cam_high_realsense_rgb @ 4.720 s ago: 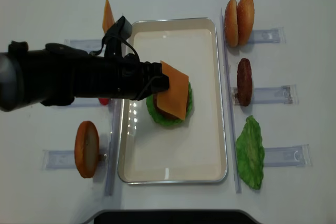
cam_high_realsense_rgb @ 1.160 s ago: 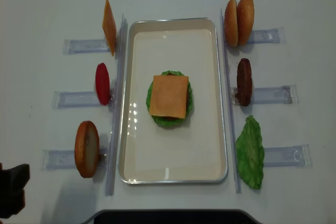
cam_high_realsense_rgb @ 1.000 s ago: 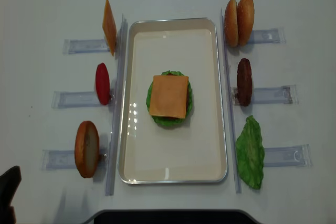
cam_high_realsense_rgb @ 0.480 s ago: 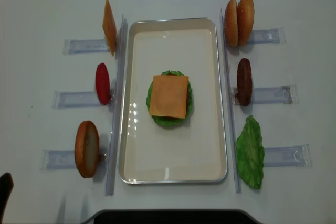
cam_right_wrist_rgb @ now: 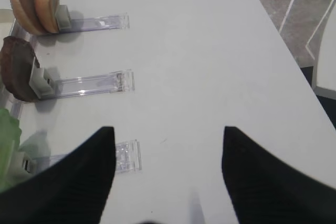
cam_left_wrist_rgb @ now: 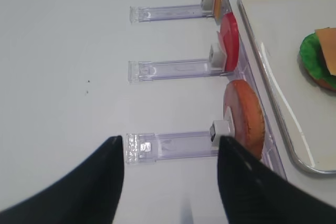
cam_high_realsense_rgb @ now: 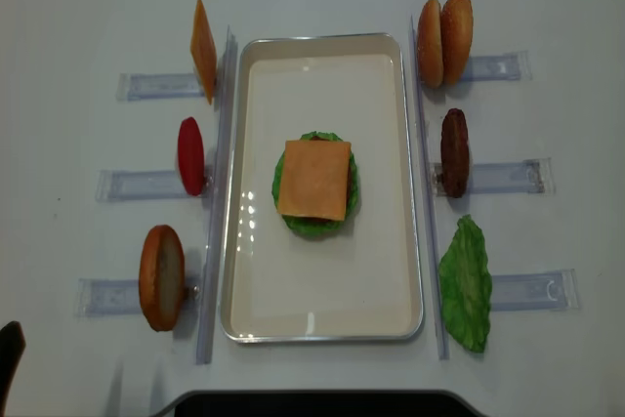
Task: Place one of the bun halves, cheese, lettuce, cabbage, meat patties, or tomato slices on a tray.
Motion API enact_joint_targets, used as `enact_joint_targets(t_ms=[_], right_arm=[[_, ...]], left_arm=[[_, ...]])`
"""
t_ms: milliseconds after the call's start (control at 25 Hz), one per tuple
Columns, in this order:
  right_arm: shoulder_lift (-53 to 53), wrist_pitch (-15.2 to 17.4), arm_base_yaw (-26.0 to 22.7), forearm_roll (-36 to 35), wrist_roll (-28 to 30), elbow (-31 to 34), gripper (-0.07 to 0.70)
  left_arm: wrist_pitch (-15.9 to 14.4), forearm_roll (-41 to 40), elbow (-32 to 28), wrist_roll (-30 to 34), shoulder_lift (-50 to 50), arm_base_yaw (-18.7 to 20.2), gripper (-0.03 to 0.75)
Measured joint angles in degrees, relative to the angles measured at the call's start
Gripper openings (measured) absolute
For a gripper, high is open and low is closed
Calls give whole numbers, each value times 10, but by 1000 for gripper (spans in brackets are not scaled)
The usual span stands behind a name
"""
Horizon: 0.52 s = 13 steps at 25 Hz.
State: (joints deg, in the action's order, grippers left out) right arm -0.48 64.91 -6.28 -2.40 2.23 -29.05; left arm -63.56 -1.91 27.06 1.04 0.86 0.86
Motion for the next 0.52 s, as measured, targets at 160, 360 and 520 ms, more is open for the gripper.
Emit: enact_joint_targets(t_ms=[160, 360, 520], right_arm=[[0, 0, 0, 0, 0, 0, 422], [0, 0, 0, 0, 0, 0, 422], [0, 0, 0, 0, 0, 0, 422]], left_arm=[[0, 0, 0, 0, 0, 0, 433], [0, 0, 0, 0, 0, 0, 433], [0, 0, 0, 0, 0, 0, 433]])
